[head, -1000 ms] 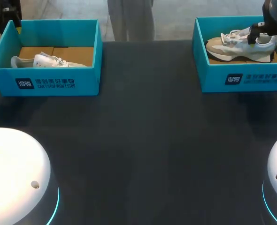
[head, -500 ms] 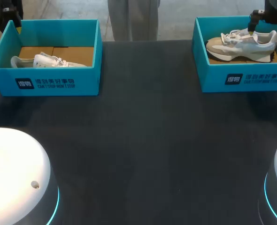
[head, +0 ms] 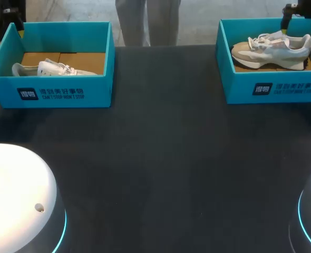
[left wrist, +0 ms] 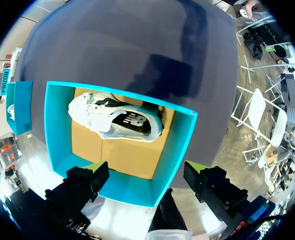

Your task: Take the shoe out of the shoebox, open the shoe tongue, remove and reinsert the insole, then place the shoe into the shoebox

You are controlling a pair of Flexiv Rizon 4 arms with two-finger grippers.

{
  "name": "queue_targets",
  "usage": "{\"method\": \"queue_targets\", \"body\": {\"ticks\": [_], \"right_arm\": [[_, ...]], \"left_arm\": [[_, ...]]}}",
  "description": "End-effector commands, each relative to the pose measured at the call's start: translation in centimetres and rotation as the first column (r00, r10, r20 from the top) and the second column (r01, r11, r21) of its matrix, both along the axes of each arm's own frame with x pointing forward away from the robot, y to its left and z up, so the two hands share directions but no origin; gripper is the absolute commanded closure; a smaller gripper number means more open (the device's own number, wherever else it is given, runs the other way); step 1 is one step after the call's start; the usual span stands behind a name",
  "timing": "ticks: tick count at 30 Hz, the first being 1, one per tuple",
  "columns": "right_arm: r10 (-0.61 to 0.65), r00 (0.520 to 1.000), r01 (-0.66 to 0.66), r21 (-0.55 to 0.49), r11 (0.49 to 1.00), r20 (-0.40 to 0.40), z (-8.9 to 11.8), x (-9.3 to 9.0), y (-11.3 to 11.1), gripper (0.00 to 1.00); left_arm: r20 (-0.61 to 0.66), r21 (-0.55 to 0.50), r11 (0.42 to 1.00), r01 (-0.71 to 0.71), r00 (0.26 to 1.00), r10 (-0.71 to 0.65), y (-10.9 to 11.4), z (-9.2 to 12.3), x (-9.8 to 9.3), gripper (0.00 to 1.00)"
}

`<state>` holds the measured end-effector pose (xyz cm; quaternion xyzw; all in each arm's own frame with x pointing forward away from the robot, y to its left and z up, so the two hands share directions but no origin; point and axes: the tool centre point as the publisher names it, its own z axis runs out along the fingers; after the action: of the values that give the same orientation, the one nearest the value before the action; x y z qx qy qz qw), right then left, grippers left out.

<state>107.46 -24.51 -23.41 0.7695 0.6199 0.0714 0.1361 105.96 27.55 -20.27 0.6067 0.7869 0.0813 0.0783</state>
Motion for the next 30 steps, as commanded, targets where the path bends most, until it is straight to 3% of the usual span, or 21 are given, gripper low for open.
{"method": "queue_targets", "body": {"ticks": [1,22,30], "right_arm": [[-0.016,0.998,0.017,0.018,1.0,-0.058,-0.4,1.1,-1.6,0.0],[-0.018,0.996,0.019,0.021,1.0,-0.082,-0.5,1.7,-2.3,0.0],[-0.081,0.993,0.081,-0.005,0.997,-0.088,-1.7,3.6,-5.7,0.0]], "left_arm": [[0.0,0.002,1.0,0.0,1.0,0.0,0.0,0.1,0.0,0.0],[0.0,0.002,1.0,0.0,1.0,0.0,0.0,0.1,0.0,0.0],[0.0,0.002,1.0,0.0,1.0,0.0,0.0,0.1,0.0,0.0]]}}
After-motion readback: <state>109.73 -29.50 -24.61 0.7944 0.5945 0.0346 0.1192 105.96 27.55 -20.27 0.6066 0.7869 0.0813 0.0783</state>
